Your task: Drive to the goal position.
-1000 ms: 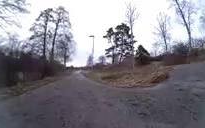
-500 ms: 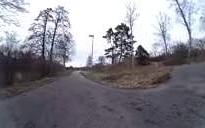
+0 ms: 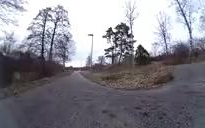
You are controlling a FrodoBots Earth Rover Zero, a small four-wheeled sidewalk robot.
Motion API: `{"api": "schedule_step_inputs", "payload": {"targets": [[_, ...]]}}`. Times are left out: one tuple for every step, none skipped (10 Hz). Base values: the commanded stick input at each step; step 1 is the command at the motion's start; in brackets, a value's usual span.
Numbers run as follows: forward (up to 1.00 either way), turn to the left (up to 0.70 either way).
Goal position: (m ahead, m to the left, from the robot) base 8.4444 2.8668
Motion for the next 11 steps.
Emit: {"api": "schedule_step_inputs", "payload": {"targets": [[0.5, 0.0], [0.5, 0.0], [0.5, 0.0], [0.5, 0.0], [0.5, 0.0], [0.5, 0.0], [0.5, 0.0], [0.5, 0.0], [0.5, 0.0], [0.5, 0.0], [0.5, 0.0]]}}
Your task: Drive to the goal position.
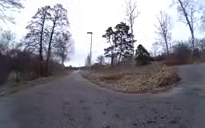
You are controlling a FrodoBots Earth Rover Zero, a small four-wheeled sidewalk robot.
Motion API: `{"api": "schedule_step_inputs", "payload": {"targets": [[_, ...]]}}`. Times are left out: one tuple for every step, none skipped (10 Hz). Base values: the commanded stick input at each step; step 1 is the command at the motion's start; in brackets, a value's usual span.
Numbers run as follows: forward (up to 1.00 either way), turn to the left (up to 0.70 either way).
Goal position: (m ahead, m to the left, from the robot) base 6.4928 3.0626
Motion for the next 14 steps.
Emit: {"api": "schedule_step_inputs", "payload": {"targets": [[0.5, 0.0], [0.5, 0.0], [0.5, 0.0], [0.5, 0.0], [0.5, 0.0], [0.5, 0.0], [0.5, 0.0], [0.5, 0.0], [0.5, 0.0], [0.5, 0.0], [0.5, 0.0], [0.5, 0.0], [0.5, 0.0], [0.5, 0.0]]}}
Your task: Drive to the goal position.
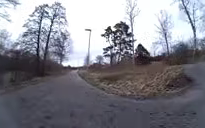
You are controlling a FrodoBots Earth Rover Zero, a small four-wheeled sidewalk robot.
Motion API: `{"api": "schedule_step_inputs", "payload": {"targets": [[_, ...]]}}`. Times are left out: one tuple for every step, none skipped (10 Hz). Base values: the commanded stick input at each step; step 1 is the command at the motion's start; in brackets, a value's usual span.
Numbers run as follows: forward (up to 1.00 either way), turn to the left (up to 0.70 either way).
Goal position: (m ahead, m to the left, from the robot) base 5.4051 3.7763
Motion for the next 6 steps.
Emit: {"api": "schedule_step_inputs", "payload": {"targets": [[0.5, 0.0], [0.5, 0.0], [0.5, 0.0], [0.5, 0.0], [0.5, 0.0], [0.5, 0.0]]}}
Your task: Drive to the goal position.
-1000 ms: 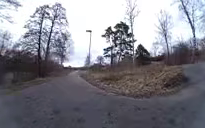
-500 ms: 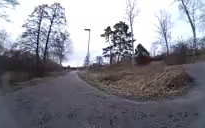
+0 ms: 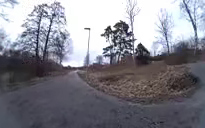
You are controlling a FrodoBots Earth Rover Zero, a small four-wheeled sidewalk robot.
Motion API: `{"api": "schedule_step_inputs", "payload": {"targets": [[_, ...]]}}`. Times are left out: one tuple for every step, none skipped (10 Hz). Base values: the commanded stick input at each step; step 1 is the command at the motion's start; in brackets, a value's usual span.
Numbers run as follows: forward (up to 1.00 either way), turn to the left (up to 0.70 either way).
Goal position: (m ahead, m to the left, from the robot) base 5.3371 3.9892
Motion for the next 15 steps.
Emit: {"api": "schedule_step_inputs", "payload": {"targets": [[0.5, 0.0], [0.5, 0.0], [0.5, 0.0], [0.5, 0.0], [0.5, 0.0], [0.5, 0.0], [0.5, 0.0], [0.5, 0.0], [0.5, 0.0], [0.5, 0.0], [0.5, 0.0], [0.5, 0.0], [0.5, 0.0], [0.5, 0.0], [0.5, 0.0]]}}
